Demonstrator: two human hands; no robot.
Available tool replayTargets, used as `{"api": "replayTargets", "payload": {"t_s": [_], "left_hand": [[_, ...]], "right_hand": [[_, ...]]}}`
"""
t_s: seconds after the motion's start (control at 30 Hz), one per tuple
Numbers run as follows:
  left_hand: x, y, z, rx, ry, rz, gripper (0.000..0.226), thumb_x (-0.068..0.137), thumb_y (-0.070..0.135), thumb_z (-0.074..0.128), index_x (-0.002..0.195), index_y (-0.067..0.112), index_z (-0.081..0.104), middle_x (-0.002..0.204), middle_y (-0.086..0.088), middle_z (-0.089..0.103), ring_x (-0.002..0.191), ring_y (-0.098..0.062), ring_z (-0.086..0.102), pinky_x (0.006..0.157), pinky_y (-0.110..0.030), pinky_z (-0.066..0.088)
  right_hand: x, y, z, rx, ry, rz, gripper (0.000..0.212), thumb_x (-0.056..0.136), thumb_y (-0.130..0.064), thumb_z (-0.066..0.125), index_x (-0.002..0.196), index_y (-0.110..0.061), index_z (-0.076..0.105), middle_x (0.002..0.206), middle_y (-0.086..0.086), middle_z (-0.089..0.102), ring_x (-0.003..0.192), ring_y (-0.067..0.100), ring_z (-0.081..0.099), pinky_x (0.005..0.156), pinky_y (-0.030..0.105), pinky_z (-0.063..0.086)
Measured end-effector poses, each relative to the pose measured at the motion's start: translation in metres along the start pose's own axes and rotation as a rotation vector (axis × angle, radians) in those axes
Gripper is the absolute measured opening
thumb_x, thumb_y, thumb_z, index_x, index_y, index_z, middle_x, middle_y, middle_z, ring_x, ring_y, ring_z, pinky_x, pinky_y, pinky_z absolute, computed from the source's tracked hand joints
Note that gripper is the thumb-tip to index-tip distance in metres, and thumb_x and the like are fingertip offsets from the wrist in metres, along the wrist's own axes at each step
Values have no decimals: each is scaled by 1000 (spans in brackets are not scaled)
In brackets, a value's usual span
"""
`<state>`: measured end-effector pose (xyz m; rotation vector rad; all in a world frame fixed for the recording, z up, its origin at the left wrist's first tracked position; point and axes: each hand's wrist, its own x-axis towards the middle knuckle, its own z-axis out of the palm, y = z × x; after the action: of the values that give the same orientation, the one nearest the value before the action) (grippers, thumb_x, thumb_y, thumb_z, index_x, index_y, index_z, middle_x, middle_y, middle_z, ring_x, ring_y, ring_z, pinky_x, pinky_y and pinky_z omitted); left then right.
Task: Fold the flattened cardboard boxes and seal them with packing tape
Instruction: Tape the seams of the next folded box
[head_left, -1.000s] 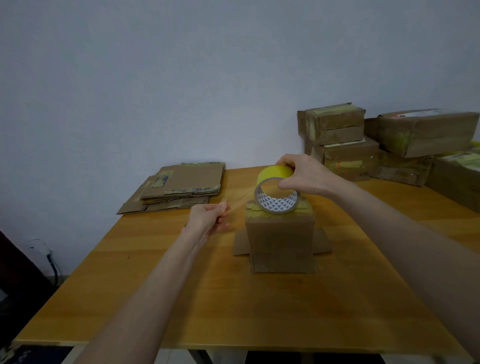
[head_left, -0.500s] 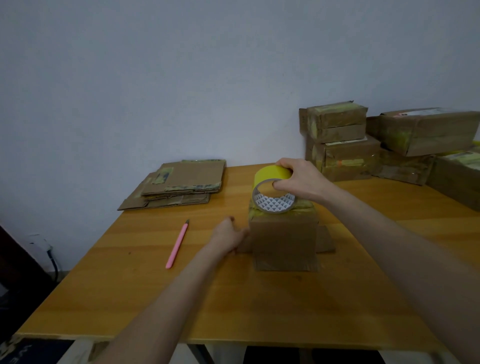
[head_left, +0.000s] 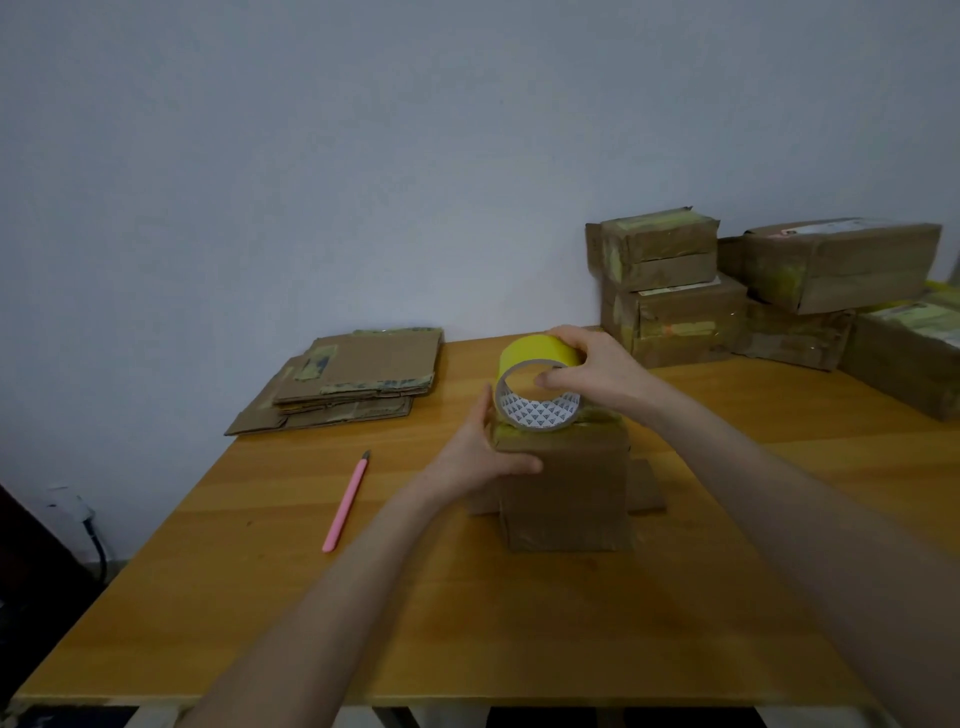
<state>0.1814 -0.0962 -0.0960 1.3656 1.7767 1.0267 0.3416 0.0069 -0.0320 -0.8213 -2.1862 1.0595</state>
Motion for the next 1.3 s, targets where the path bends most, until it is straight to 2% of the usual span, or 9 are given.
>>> {"api": "replayTargets", "payload": {"t_s": [0.07,0.13,0.3,0.5,0.67,0.83,1.03,1.17,1.3], "left_hand": [[3,7,-1,101,6,24,97,62,29,88,140,19,31,128,6,50,113,-9,50,91,-24,45],[6,6,-10,127,29,28,97,59,36,88,139,21,36,123,6,54,109,-9,54,92,-29,49],[5,-5,-39,165,-1,34,96,60,39,87,140,28,35,125,5,54,108,-11,57,92,-36,52],[-5,-25,-69,198,29,32,86,66,37,83,137,36,34,130,5,44,110,-12,52,84,-28,51],[-6,-27,-71,216,-3,27,84,68,32,82,137,37,33,128,6,44,108,-11,53,77,-22,49],[-2,-26,-75,240,-37,21,85,69,29,82,138,34,33,123,14,43,109,-9,51,77,-19,49],[-4,-27,-74,226,-48,5,86,70,28,82,139,35,32,128,8,43,113,-12,49,82,-24,50],[-6,-27,-72,162,-58,4,83,73,23,80,138,38,32,131,4,44,108,-10,53,81,-23,52],[-13,-35,-66,146,-29,-49,90,67,59,76,140,56,22,148,9,33,125,-15,46,105,-44,40]], "right_hand": [[-3,5,-4,96,-46,69,50,77,-15,71,124,-21,54,104,1,63,96,17,61,81,33,51],[-5,8,-7,188,-73,105,53,77,-9,71,125,-18,52,102,1,65,92,14,63,81,30,54],[2,-2,-14,137,-54,-25,38,72,-6,72,106,-19,60,79,-7,66,74,9,61,72,30,52],[6,5,-42,-111,-62,-7,44,73,-38,78,111,-20,66,97,-10,63,90,4,58,71,19,47],[7,24,-44,-63,-99,76,62,70,-47,76,122,-15,64,112,-2,63,103,13,58,80,22,43],[7,30,-49,-99,-123,71,54,72,-44,76,118,-17,66,103,-9,63,95,7,56,74,19,42],[1,42,-62,-160,-164,84,39,73,-38,77,109,-30,65,102,-18,57,100,12,54,74,21,45],[-1,61,-51,-239,-217,133,39,74,-41,76,110,-34,62,115,-8,53,106,16,50,75,24,46],[0,69,-30,-334,-247,112,46,73,-43,76,115,-29,63,120,-5,53,103,16,52,81,29,51]]}}
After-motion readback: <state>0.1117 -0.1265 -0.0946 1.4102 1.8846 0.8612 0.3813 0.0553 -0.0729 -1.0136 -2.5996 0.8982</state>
